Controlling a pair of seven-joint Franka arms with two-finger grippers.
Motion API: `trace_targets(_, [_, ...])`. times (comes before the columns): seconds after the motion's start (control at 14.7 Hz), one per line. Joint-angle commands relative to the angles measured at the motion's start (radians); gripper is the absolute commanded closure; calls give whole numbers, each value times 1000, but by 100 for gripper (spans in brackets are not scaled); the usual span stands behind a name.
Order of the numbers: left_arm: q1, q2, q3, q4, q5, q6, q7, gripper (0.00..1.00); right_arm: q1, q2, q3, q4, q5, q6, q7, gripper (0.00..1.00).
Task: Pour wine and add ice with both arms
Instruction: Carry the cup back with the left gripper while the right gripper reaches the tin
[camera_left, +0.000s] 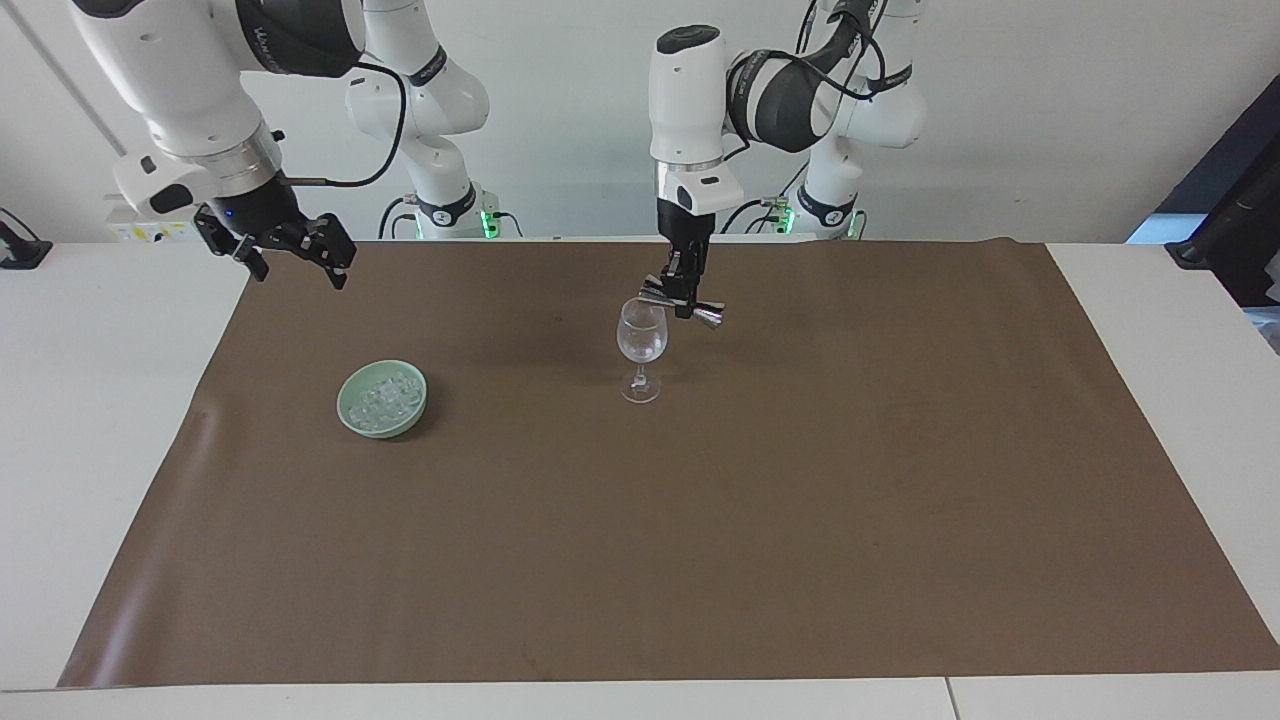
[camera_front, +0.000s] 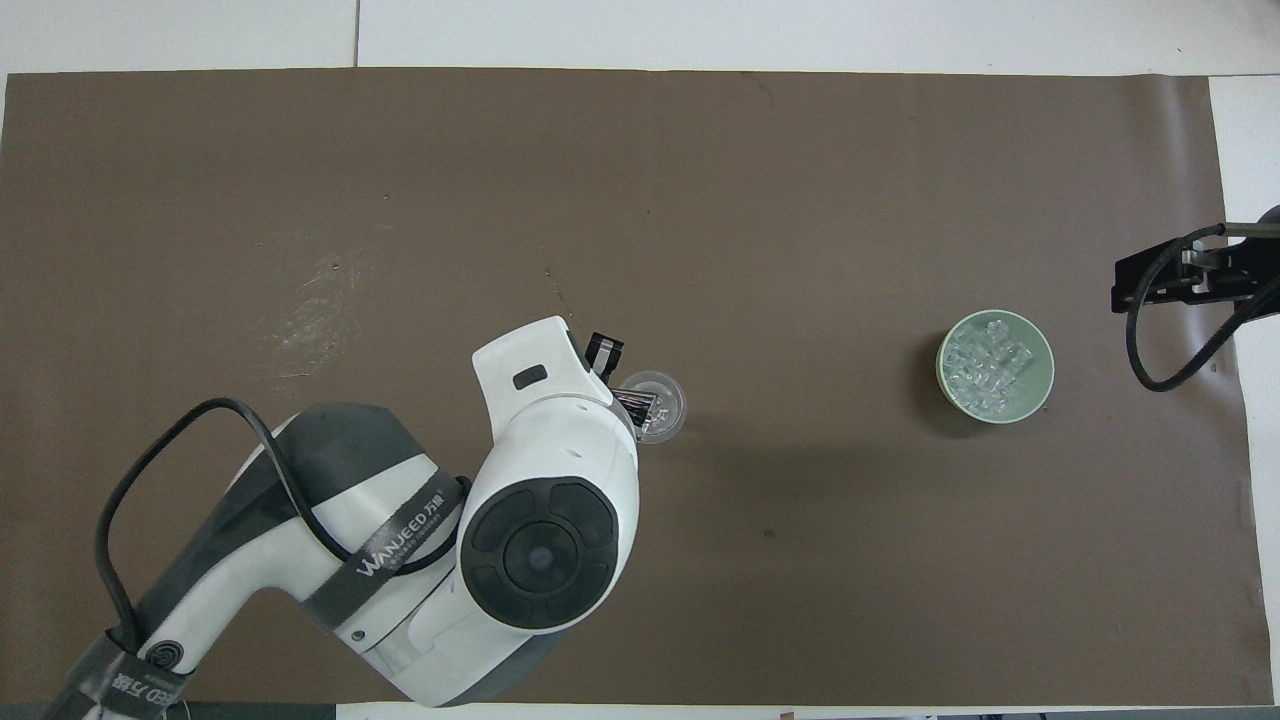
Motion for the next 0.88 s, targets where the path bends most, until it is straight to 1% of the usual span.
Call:
trace_targets(0.0, [63,0,3,21,-129,-14,37,100,-2,-18,5,-14,4,3,10,0])
trace_targets(0.14, [111,3,3,20,-242,2,92,100,0,-35,5,-17,4,-32,3,0])
trace_targets(0.2, [146,5,3,17,-325,3,147,100,1,-41,7,-37,6,-36,5,0])
trace_targets(0.27, [183,5,4,13,-405,3,204,100,1,-64,8,-84,12,-20,3,0])
trace_targets(0.34, [214,6,4,9,-477,8,262,100,0,-75,8,-110,39,9,-3,0])
trace_targets(0.41, [244,6,4,-3,-540,43,323,100,-2,-88,7,-156,67,79,-25,0])
trace_targets(0.47, [284,6,4,-17,-600,77,354,100,-3,-114,7,-226,70,154,-50,0])
trace_targets(0.61, [341,6,4,-28,-713,82,405,100,-8,-150,5,-366,70,287,-62,0])
trace_targets(0.75, [430,6,4,-52,-862,74,483,100,-10,-135,5,-463,70,378,-64,0])
trace_targets(0.81, [471,6,4,-59,-911,60,509,100,-11,-109,5,-484,70,406,-70,0])
